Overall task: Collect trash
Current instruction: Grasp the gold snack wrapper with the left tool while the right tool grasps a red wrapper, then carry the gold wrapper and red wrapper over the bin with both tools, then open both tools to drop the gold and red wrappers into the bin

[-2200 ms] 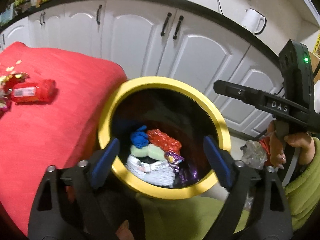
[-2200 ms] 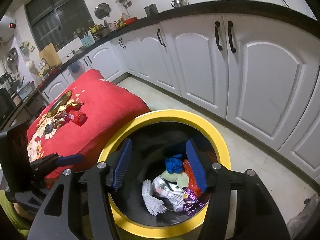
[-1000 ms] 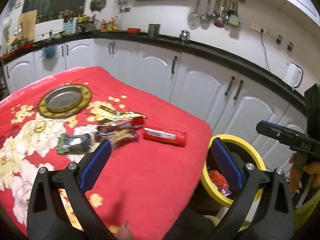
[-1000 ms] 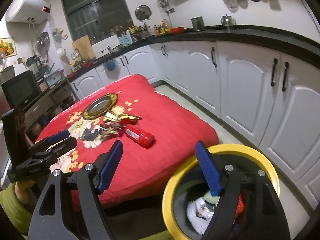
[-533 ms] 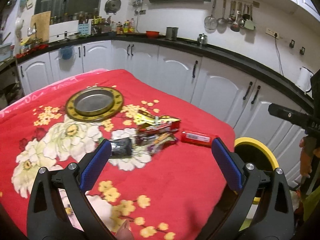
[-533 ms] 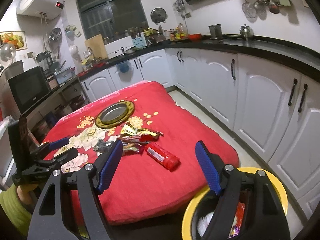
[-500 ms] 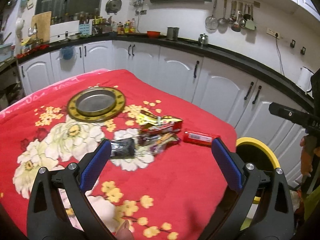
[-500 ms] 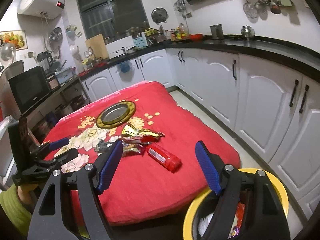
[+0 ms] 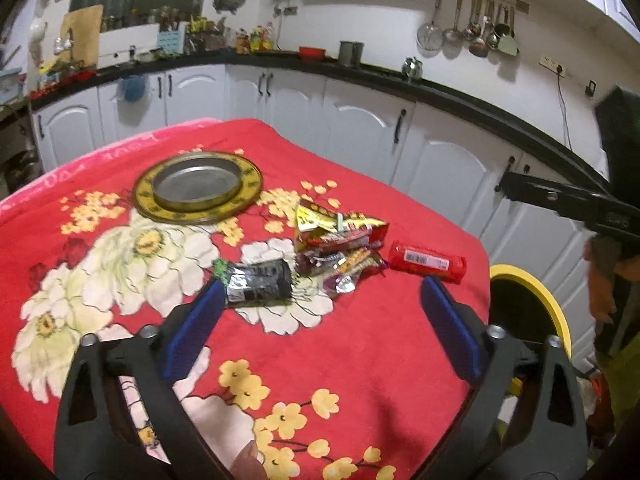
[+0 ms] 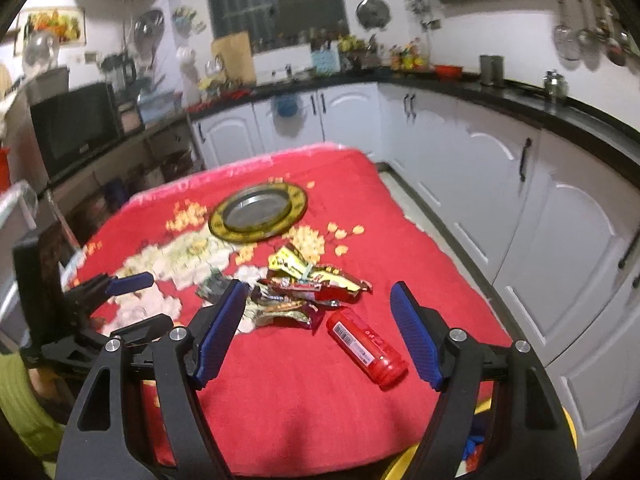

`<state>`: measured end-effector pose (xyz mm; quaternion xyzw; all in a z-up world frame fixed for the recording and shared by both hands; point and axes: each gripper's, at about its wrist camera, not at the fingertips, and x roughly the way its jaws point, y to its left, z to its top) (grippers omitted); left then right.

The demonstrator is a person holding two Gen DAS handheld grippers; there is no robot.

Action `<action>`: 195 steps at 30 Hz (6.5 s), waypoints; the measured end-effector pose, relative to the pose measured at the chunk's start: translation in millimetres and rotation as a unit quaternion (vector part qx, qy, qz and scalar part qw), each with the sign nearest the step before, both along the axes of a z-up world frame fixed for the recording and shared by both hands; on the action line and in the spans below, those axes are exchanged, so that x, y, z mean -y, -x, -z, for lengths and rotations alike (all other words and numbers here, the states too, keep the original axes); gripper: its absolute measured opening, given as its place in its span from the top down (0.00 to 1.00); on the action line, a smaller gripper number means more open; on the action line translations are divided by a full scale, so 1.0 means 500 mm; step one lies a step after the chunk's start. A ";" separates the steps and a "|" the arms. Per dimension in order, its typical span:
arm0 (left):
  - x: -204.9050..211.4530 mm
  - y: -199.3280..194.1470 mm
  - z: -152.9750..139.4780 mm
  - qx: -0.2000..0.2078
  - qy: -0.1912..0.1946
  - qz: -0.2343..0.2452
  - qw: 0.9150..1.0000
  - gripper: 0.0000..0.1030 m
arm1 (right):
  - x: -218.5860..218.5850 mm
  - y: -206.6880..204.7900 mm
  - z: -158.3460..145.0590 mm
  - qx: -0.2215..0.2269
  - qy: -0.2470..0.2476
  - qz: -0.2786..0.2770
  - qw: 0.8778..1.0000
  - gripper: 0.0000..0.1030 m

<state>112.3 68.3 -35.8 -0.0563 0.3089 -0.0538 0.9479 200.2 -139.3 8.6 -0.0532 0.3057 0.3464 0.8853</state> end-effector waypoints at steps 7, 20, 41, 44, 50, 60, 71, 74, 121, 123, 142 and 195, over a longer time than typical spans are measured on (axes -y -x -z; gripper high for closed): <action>0.024 -0.040 0.042 -0.027 0.000 0.039 0.999 0.44 | -0.063 -0.082 0.080 -0.047 0.047 -0.027 0.997 0.49; 0.057 -0.122 0.096 -0.063 -0.019 0.071 0.995 0.55 | -0.125 -0.184 0.172 -0.072 0.104 -0.052 0.991 0.56; 0.084 -0.154 0.131 -0.108 -0.026 0.111 0.988 0.93 | -0.125 -0.148 0.167 -0.096 0.071 -0.115 0.986 0.99; 0.072 -0.134 0.128 -0.115 -0.012 0.114 0.987 0.95 | -0.128 -0.137 0.164 -0.098 0.066 -0.113 0.987 0.99; 0.049 -0.091 0.123 -0.124 0.002 0.112 0.986 0.95 | -0.128 -0.110 0.158 -0.097 0.052 -0.105 0.988 0.99; 0.005 -0.010 0.064 -0.092 0.004 0.078 0.993 0.96 | -0.112 -0.040 0.138 -0.088 0.030 -0.092 0.991 0.99; -0.027 0.040 0.018 -0.059 0.019 0.048 0.997 0.96 | -0.095 0.059 0.122 -0.086 0.021 -0.098 0.991 0.99; -0.027 0.045 0.011 -0.055 0.023 0.044 0.997 0.96 | -0.095 0.083 0.116 -0.082 0.019 -0.101 0.991 0.99; 0.196 -0.002 -0.092 0.004 0.032 0.116 0.993 0.96 | 0.166 0.164 -0.009 -0.008 -0.055 0.003 0.998 0.99; 0.214 -0.004 -0.091 0.005 0.031 0.124 0.992 0.96 | 0.187 0.165 -0.007 -0.008 -0.057 0.013 0.998 0.99; 0.384 -0.030 -0.062 -0.014 0.019 0.197 0.980 0.96 | 0.383 0.179 0.029 -0.020 -0.073 0.113 0.991 0.99; 0.553 -0.081 0.083 -0.090 0.005 0.229 0.969 0.22 | 0.553 0.196 0.173 -0.090 -0.059 0.191 0.976 0.64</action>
